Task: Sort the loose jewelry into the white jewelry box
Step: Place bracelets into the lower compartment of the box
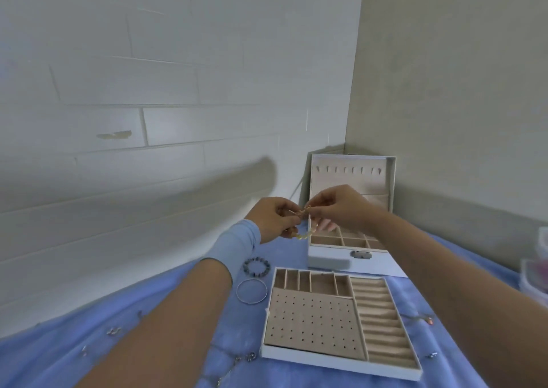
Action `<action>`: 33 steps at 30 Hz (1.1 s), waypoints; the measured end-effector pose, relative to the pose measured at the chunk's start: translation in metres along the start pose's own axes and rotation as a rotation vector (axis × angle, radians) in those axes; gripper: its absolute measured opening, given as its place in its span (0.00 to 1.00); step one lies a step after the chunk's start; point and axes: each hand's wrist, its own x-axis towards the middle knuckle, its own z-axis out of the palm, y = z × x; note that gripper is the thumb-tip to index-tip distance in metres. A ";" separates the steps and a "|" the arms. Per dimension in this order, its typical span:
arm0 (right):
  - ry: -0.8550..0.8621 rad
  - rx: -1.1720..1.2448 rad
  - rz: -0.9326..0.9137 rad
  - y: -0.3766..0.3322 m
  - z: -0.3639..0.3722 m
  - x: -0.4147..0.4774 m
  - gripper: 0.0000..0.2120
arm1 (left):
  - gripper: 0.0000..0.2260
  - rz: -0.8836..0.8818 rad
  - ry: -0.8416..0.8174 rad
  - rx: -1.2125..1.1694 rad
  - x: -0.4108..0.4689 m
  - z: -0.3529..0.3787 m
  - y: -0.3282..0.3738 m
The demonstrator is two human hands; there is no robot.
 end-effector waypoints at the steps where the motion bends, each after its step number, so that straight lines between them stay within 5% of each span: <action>1: 0.027 -0.017 0.014 0.007 -0.006 0.005 0.02 | 0.05 -0.005 0.006 0.040 0.011 0.009 0.000; 7: 0.122 -0.268 0.074 0.055 -0.019 0.033 0.02 | 0.02 -0.089 0.017 0.211 0.061 0.048 -0.010; 17: -0.040 -0.552 0.180 0.096 -0.003 0.051 0.03 | 0.06 -0.069 -0.031 0.488 0.087 0.068 -0.037; 26: -0.028 -0.741 0.127 0.077 0.003 0.041 0.08 | 0.12 0.005 -0.086 0.625 0.075 0.047 -0.039; 33: -0.092 -0.592 -0.001 0.018 0.034 0.033 0.09 | 0.07 -0.128 -0.189 0.722 0.041 0.011 -0.047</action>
